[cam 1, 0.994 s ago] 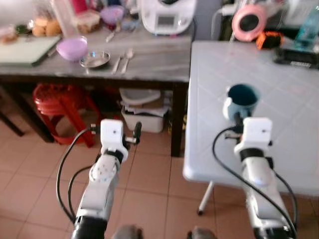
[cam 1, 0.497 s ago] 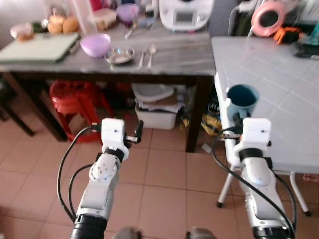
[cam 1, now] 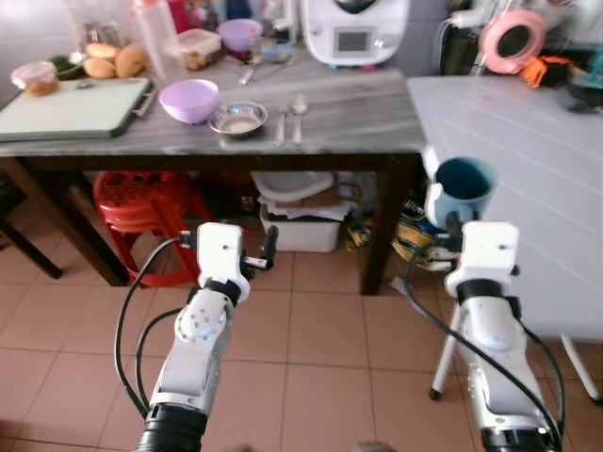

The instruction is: Setting the table

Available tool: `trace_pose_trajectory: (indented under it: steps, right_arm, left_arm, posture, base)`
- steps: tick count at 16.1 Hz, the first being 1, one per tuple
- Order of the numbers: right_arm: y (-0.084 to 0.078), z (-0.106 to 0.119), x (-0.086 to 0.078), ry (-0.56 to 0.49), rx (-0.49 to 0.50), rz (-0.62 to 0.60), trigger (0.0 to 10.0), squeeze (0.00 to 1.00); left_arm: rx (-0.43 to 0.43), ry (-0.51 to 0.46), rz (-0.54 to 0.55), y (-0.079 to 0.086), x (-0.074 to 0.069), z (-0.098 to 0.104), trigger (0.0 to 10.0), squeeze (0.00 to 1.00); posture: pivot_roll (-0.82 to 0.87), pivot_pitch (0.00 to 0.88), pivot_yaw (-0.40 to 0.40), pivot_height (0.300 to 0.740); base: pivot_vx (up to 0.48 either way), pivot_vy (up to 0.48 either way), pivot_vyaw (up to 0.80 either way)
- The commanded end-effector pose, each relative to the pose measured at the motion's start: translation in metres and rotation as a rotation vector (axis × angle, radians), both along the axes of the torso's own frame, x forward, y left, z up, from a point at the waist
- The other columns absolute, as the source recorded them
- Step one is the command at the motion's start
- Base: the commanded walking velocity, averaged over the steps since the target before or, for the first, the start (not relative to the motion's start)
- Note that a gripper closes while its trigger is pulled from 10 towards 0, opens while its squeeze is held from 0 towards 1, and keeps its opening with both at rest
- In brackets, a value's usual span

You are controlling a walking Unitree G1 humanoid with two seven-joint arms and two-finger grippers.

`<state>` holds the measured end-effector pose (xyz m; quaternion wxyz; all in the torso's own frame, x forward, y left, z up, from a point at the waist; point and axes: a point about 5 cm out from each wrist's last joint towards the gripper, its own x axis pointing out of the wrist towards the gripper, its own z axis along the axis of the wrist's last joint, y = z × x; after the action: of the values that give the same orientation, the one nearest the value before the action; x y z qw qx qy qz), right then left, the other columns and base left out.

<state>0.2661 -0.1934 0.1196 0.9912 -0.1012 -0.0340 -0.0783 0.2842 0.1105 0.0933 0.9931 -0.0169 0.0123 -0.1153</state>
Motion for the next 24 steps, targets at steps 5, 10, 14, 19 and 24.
trace_pose_trajectory:
  steps: [5, 10, 14, 19, 24]
  right_arm:
    - [0.013, 0.008, 0.004, -0.039, 0.012, 0.043, 10.0, 0.0]
    - [0.015, 0.017, 0.007, -0.077, -0.009, 0.056, 10.0, 0.0]
    - [0.018, 0.029, 0.013, -0.125, -0.029, 0.079, 10.0, 0.0]
    - [0.015, 0.031, 0.015, -0.135, -0.073, 0.091, 10.0, 0.0]
    - [0.019, 0.032, 0.014, -0.146, -0.094, 0.122, 10.0, 0.0]
  left_arm:
    - [0.022, -0.011, 0.027, 0.012, 0.002, 0.001, 10.0, 0.0]
    - [0.024, -0.024, 0.019, 0.01, 0.004, 0.003, 10.0, 0.0]
    - [0.021, -0.032, 0.022, 0.009, 0.006, 0.005, 10.0, 0.0]
    - [0.014, -0.014, 0.049, 0.012, 0.006, 0.003, 10.0, 0.0]
    - [0.029, -0.055, 0.097, 0.018, 0.006, 0.008, 10.0, 0.0]
  posture:
    - [-0.08, 0.0, 0.043, 0.74]
    - [-0.08, 0.0, 0.046, 0.74]
    - [-0.08, 0.0, 0.049, 0.74]
    - [-0.08, 0.0, 0.053, 0.74]
    - [-0.08, 0.0, 0.054, 0.74]
  base:
    - [0.443, 0.0, 0.0]
    - [0.461, 0.0, 0.0]
    - [0.469, 0.0, 0.0]
    - [0.436, 0.053, 0.0]
    - [0.344, 0.334, 0.0]
